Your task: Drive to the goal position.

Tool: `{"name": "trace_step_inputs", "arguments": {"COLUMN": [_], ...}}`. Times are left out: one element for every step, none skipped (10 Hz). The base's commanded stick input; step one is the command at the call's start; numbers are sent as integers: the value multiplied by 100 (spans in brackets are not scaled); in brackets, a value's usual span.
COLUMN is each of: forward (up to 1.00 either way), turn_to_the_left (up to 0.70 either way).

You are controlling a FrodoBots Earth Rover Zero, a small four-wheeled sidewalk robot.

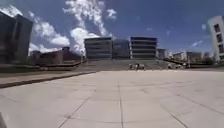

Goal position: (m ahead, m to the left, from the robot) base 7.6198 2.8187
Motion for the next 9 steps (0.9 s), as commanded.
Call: {"name": "trace_step_inputs", "arguments": {"forward": [70, 70, 70, 70, 70, 70, 70, 70, 70], "turn_to_the_left": [0, 0, 0, 0, 5, 2, -6, -19, -32]}}
